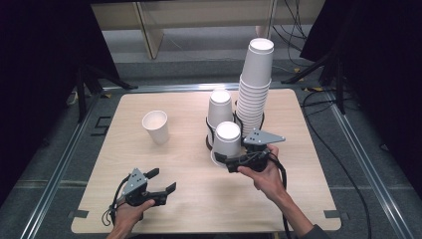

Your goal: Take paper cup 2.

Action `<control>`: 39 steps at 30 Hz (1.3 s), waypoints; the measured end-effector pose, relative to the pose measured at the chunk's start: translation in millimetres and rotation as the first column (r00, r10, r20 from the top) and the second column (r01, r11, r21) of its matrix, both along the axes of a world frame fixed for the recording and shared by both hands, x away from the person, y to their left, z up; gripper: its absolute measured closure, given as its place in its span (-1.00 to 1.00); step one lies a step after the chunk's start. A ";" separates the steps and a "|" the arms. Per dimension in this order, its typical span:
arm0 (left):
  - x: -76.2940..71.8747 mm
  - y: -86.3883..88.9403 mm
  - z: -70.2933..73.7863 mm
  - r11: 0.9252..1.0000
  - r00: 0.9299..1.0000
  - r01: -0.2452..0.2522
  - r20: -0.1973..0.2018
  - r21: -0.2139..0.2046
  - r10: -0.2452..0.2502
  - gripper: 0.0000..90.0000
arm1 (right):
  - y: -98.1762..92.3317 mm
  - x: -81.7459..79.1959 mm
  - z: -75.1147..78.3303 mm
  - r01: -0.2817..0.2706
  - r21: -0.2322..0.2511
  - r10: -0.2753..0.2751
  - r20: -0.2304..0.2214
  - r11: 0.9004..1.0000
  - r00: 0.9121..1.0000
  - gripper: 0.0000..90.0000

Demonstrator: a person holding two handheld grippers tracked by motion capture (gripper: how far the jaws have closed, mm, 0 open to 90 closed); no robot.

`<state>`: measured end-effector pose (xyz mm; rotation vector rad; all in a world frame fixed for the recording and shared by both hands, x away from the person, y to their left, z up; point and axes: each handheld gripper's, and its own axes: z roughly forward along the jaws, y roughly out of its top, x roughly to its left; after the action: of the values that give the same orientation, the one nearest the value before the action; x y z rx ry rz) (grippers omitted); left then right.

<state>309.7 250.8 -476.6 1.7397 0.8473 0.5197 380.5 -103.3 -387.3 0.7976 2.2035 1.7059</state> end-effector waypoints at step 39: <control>-3.0 -4.5 1.0 0.994 0.999 0.052 0.008 -0.096 -0.052 -0.68 | 57.4 -1.1 -30.2 -0.141 -0.016 0.140 -0.052 0.990 0.989 -0.66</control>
<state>306.7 246.3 -475.5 1.6666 0.8084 0.4416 379.4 -45.9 -417.5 0.7032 2.3582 1.7429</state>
